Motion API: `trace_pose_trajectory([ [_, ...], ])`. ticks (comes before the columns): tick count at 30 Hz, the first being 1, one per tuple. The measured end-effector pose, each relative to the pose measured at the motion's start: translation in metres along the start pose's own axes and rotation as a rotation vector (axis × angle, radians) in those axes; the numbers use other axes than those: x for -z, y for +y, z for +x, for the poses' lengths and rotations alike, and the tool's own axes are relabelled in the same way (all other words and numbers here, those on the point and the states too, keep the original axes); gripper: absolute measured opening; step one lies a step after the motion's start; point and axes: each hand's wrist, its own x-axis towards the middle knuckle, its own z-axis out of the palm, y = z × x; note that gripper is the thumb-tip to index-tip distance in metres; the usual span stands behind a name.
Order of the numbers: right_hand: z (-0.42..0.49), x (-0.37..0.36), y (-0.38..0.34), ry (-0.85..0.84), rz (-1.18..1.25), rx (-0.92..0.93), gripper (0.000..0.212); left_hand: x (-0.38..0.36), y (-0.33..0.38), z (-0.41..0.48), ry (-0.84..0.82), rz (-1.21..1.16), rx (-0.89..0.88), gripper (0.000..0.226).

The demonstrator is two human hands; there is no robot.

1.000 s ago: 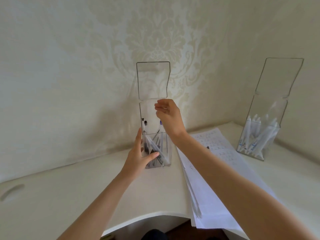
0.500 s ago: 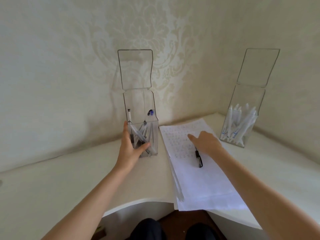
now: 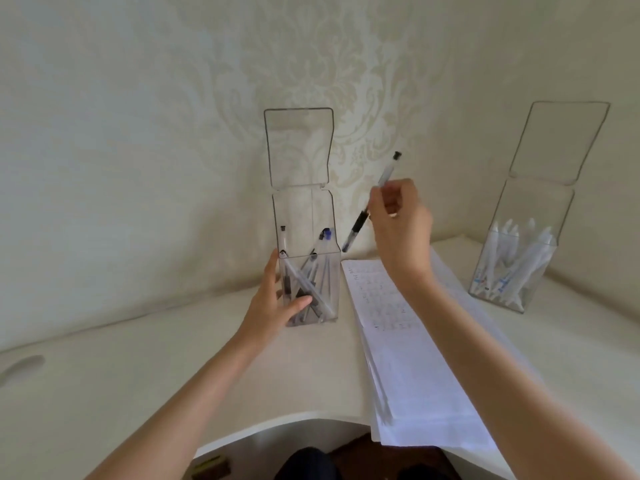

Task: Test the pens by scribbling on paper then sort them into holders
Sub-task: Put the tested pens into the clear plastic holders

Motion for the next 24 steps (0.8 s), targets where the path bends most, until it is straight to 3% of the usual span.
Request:
trace_pose_trajectory([
  [2, 0.006, -0.01, -0.02, 0.016, 0.084, 0.054, 0.009, 0.001, -0.002, 0.0, 0.009, 0.005, -0.017, 0.093],
  [5, 0.007, -0.028, -0.024, -0.087, 0.021, 0.066, 0.011, 0.0, -0.004, -0.001, 0.006, -0.012, -0.021, 0.094],
  [10, -0.005, -0.039, 0.0, -0.275, -0.191, -0.048, 0.049, 0.001, -0.001, -0.003, 0.003, 0.023, -0.009, 0.095],
  [14, 0.009, -0.033, 0.003, -0.194, -0.004, -0.16, 0.035, 0.011, 0.006, -0.001, -0.066, 0.027, 0.02, 0.097],
  [20, 0.065, -0.04, -0.015, -0.352, 0.209, -0.309, 0.05, 0.057, 0.054, 0.035, -0.066, -0.07, -0.098, 0.085],
  [24, 0.091, -0.048, -0.032, -0.435, 0.243, -0.327, 0.057, 0.076, 0.091, 0.061, -0.121, -0.046, -0.138, 0.105],
])
